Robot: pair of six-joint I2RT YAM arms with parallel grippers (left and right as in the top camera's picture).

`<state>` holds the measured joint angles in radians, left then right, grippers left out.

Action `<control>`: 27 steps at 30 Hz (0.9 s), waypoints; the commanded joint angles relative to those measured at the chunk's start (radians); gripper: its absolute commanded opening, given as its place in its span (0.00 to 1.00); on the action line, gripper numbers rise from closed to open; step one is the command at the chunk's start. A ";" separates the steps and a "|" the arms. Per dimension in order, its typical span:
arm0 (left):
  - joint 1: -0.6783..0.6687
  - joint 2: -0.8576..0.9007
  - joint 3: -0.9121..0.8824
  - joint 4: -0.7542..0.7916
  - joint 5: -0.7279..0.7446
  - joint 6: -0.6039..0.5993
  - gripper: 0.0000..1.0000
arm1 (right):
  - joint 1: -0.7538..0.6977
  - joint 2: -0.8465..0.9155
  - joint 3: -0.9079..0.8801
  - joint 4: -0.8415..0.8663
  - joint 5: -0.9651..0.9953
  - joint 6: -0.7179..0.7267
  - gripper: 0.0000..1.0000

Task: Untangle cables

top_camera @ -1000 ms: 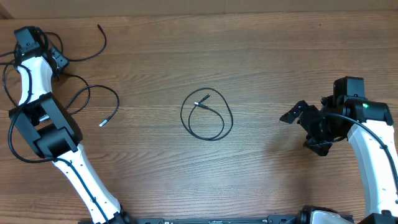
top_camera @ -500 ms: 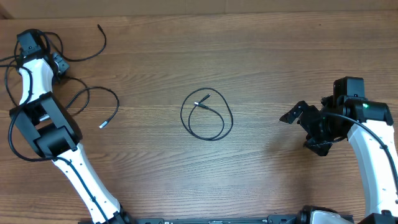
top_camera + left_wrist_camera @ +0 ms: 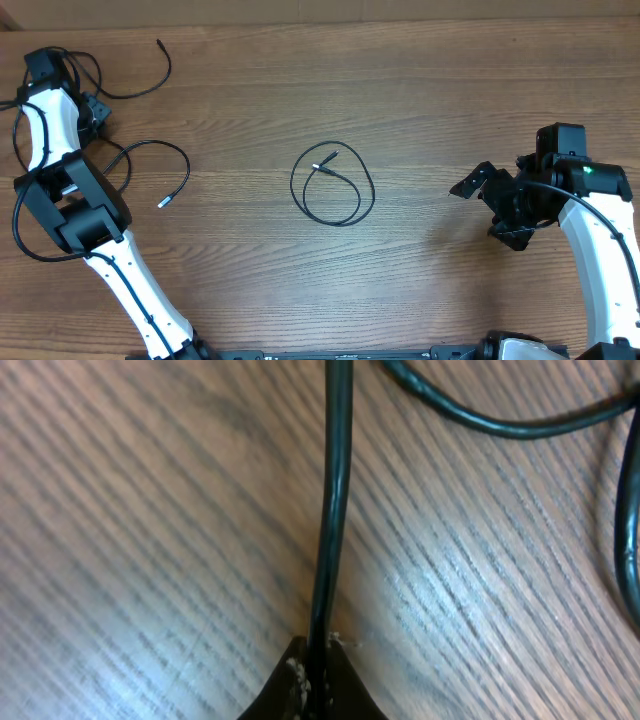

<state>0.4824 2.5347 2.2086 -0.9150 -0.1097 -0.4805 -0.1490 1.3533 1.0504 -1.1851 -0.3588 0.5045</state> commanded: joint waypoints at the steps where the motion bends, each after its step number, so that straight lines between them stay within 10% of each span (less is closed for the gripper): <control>1: 0.017 0.019 0.088 -0.052 -0.014 -0.055 0.07 | -0.003 -0.001 -0.011 0.005 0.006 0.004 1.00; 14: 0.126 0.019 0.171 -0.217 -0.006 -0.192 0.33 | -0.003 -0.001 -0.011 0.006 0.015 0.004 1.00; 20: 0.200 0.020 0.167 -0.258 -0.054 -0.139 0.67 | -0.003 -0.001 -0.011 0.010 0.022 0.004 1.00; 27: 0.236 0.024 0.126 -0.246 -0.074 -0.006 0.67 | -0.003 -0.001 -0.011 0.026 0.021 0.004 1.00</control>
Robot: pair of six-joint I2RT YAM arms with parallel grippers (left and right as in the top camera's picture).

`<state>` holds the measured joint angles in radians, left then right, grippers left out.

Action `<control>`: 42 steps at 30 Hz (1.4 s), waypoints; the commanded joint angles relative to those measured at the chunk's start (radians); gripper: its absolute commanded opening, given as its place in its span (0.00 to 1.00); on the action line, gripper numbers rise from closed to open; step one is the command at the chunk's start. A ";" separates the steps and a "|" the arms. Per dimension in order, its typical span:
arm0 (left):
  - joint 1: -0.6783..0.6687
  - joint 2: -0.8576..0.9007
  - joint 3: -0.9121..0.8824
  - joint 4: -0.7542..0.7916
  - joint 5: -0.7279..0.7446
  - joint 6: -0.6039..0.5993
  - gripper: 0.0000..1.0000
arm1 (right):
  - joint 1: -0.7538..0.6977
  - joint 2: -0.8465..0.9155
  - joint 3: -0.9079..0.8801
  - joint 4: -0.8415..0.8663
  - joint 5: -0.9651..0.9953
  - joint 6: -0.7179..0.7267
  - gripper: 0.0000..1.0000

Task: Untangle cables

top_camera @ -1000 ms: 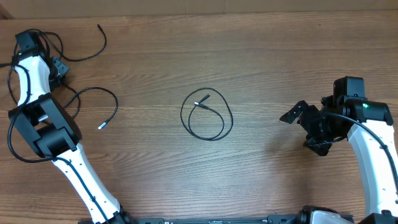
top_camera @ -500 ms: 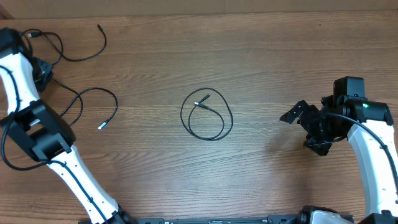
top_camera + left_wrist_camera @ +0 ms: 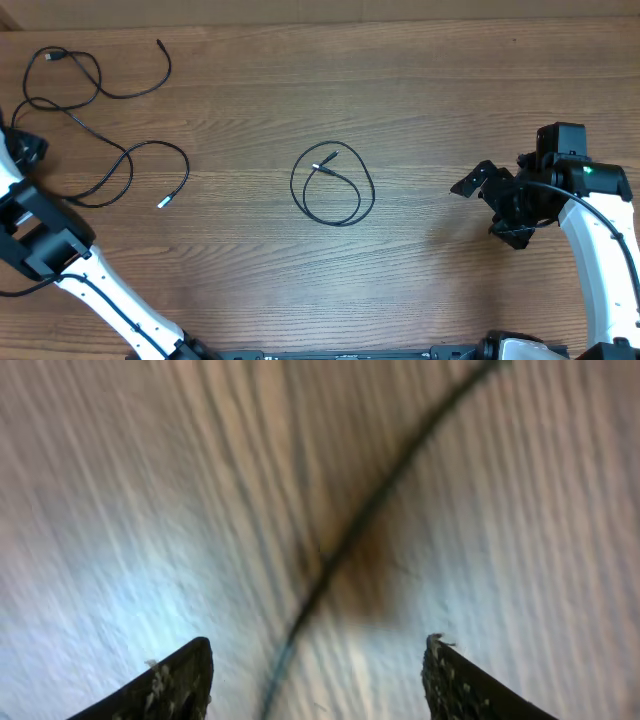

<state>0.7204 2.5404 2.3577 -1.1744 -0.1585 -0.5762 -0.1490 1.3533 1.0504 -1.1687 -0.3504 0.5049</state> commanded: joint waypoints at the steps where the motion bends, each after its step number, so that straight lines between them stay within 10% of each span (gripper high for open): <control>1: -0.002 0.018 -0.033 0.020 -0.024 0.101 0.67 | -0.003 -0.001 -0.011 0.011 0.013 0.004 1.00; 11: -0.009 0.018 -0.174 0.094 0.047 0.109 0.56 | -0.003 -0.001 -0.011 -0.001 0.013 0.003 1.00; 16: 0.005 0.018 -0.214 0.101 0.055 0.089 0.18 | -0.003 -0.001 -0.011 -0.005 0.013 0.003 1.00; 21: 0.024 0.018 -0.214 0.093 0.110 0.043 0.05 | -0.003 -0.001 -0.011 -0.005 0.013 0.003 1.00; 37: 0.094 0.018 -0.213 0.080 0.289 -0.194 0.06 | -0.003 -0.001 -0.011 -0.011 0.013 0.003 1.00; 42: 0.096 0.018 -0.175 0.075 0.273 -0.119 0.46 | -0.003 -0.001 -0.011 -0.016 0.013 0.003 1.00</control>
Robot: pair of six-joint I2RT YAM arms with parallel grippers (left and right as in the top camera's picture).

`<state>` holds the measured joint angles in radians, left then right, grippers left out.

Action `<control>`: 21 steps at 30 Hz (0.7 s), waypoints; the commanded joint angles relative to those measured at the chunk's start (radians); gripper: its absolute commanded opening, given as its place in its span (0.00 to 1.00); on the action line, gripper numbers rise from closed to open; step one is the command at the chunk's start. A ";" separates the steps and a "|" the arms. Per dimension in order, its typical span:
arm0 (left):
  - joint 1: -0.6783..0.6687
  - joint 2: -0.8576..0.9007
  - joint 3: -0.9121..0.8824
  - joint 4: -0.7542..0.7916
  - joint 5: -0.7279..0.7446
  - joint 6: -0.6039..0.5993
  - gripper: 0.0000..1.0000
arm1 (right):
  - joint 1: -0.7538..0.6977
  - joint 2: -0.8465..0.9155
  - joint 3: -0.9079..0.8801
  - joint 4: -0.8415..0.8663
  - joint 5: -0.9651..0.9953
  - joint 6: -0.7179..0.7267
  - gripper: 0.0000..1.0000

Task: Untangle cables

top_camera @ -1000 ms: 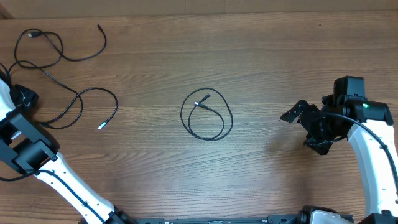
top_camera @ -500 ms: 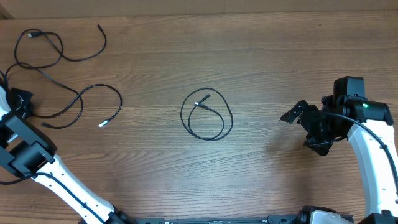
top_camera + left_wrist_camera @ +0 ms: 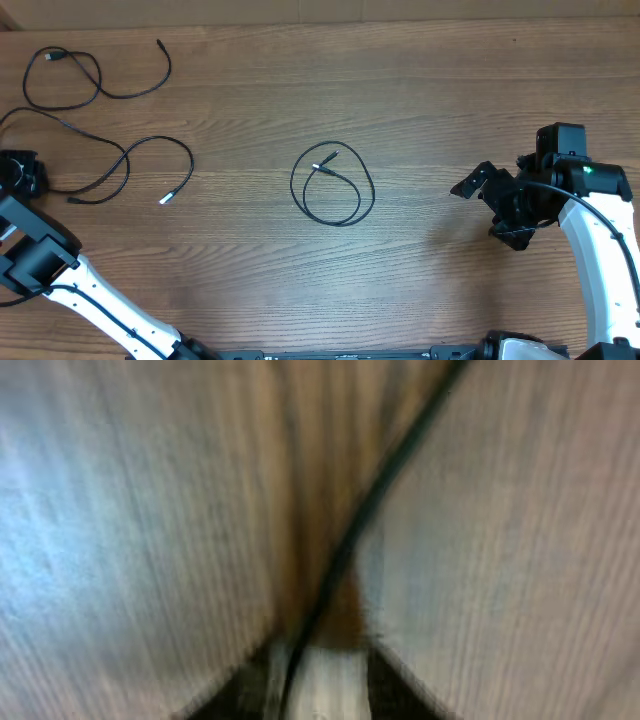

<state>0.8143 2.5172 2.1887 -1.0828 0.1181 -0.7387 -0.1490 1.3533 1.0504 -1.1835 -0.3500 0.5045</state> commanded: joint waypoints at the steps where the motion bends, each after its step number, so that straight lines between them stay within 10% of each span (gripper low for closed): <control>1: 0.003 0.041 0.008 -0.024 -0.016 0.049 0.49 | -0.003 -0.001 -0.012 -0.001 0.013 0.004 1.00; 7: 0.001 0.039 0.167 -0.159 -0.172 0.057 0.81 | -0.003 -0.001 -0.012 0.004 0.013 0.004 1.00; 11: -0.012 0.039 0.301 -0.265 -0.154 0.066 0.84 | -0.003 -0.001 -0.012 0.016 0.013 0.004 1.00; 21: -0.146 0.039 0.507 -0.340 0.336 0.346 0.92 | -0.003 -0.001 -0.015 0.018 0.013 0.004 1.00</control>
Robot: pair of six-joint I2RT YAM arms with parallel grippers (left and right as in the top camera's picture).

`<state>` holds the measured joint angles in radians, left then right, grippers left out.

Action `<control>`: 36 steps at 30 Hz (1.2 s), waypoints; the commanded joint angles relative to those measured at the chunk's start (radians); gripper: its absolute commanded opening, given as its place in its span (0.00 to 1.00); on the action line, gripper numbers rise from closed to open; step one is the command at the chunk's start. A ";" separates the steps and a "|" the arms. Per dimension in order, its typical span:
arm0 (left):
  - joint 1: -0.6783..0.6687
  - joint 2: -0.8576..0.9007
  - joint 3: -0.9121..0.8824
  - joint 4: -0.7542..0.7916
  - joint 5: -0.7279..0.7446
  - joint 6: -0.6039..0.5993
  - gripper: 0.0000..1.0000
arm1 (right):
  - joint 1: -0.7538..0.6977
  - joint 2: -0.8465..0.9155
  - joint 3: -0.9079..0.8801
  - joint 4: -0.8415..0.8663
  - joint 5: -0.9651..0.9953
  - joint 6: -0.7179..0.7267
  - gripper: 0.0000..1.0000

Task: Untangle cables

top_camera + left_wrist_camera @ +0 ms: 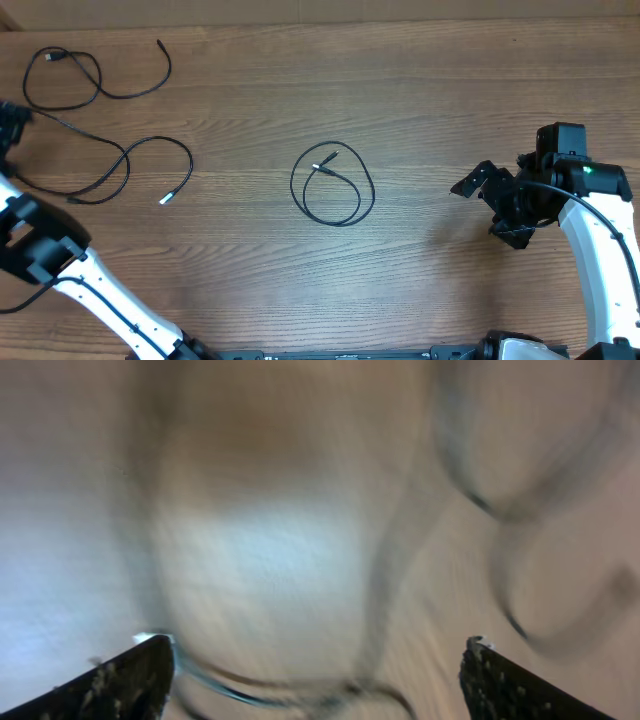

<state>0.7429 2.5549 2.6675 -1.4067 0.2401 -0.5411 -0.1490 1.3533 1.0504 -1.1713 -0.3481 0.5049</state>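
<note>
A long black cable (110, 165) lies spread over the table's left part, with a loop (62, 75) at the back left and a white-tipped end (166, 200). A second black cable (333, 186) sits coiled in the table's middle. My left gripper (10, 122) is at the far left edge beside the long cable. In the left wrist view the left gripper (320, 690) is open, its jaws wide apart over blurred cable strands (300, 695). My right gripper (490, 210) hovers open at the right, well away from both cables.
The wooden table (430, 90) carries only the two cables. The left arm (60, 260) runs along the left edge, and the right arm (600, 240) along the right edge.
My left gripper has moved toward the table's back along the left edge, and its jaws have gone from close together round a strand to wide open. The right arm has not moved.
First my left gripper was shut on the long cable, which was bunched at the back left corner. Then it was open at the left edge with the cable laid out. Later its jaws were narrow round a strand; now they are open again. The coiled cable stayed put.
</note>
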 commanded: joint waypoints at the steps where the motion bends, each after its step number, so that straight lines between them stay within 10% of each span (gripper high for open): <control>1: -0.097 0.002 0.026 -0.027 0.208 0.172 0.92 | -0.003 -0.001 -0.016 0.007 0.011 0.003 1.00; 11: -0.280 0.003 -0.037 -0.164 -0.328 0.183 0.76 | -0.003 -0.001 -0.016 0.018 0.011 -0.002 1.00; 30: -0.320 0.004 -0.289 -0.121 -0.221 0.291 0.55 | -0.003 -0.001 -0.016 0.063 0.011 -0.008 1.00; 33: -0.320 0.004 -0.331 -0.100 -0.253 0.291 0.21 | -0.003 -0.001 -0.016 0.063 0.011 -0.008 1.00; 36: -0.319 0.004 -0.380 -0.067 -0.276 0.291 0.07 | -0.003 -0.001 -0.016 0.063 0.011 -0.008 1.00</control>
<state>0.4286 2.5553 2.3375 -1.4944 -0.0036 -0.2581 -0.1490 1.3533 1.0393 -1.1149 -0.3477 0.5007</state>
